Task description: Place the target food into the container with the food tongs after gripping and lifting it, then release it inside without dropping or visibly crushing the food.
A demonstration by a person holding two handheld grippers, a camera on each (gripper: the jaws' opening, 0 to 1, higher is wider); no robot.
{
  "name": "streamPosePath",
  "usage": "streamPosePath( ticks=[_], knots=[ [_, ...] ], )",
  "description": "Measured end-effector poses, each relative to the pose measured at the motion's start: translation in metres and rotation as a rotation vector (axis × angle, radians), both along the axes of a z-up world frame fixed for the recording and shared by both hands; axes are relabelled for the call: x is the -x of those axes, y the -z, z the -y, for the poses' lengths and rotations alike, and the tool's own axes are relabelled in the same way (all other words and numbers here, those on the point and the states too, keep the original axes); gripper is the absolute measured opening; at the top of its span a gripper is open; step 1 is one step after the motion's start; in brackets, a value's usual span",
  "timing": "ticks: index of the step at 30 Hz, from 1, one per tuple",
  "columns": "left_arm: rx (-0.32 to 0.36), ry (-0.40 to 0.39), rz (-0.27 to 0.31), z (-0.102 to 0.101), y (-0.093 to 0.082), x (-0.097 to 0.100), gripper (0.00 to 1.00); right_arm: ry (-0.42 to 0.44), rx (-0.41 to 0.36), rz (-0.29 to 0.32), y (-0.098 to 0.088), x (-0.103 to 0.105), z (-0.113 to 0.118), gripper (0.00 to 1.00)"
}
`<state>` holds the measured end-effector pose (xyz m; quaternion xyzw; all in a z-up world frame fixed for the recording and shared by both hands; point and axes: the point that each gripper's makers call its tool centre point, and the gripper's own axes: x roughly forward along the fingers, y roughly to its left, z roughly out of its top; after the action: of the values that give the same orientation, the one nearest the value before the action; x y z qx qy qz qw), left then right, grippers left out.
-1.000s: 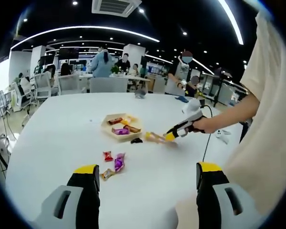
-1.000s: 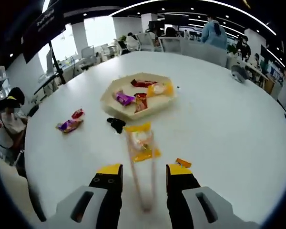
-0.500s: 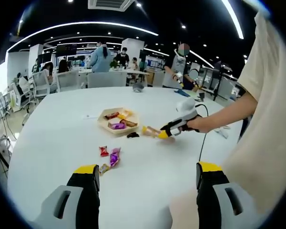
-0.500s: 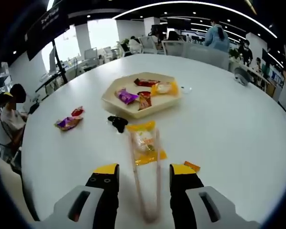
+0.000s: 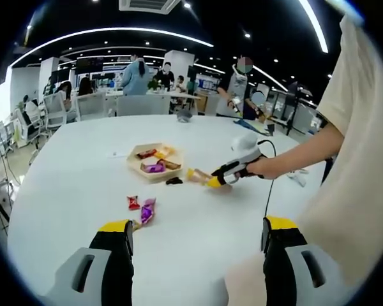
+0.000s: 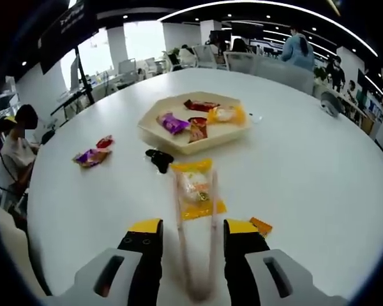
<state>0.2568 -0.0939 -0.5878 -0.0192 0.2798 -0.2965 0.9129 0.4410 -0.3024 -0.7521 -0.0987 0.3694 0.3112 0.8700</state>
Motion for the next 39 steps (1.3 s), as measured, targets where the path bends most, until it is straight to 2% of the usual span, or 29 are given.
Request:
streamPosePath(
  ticks=[12,18,23,28,39],
  knots=[
    [-0.009,0.005,-0.003,0.000,0.000,-0.003,0.83,-0.005,0.041,-0.002,0.006,-0.004,0.002,0.25],
    [-0.008,0.009,-0.002,0.001,0.000,-0.003,0.83,-0.011,0.051,-0.001,0.006,-0.004,0.002,0.24],
    [-0.007,0.008,-0.002,0.000,0.000,-0.004,0.83,0.029,0.040,-0.016,0.006,-0.006,0.004,0.23],
    [-0.006,0.012,0.000,0.001,0.000,-0.004,0.83,0.026,0.037,-0.028,0.006,-0.006,0.003,0.22],
    [0.000,0.021,0.013,0.004,-0.002,-0.008,0.83,0.012,0.012,-0.021,-0.013,-0.005,-0.002,0.21]
  ],
)
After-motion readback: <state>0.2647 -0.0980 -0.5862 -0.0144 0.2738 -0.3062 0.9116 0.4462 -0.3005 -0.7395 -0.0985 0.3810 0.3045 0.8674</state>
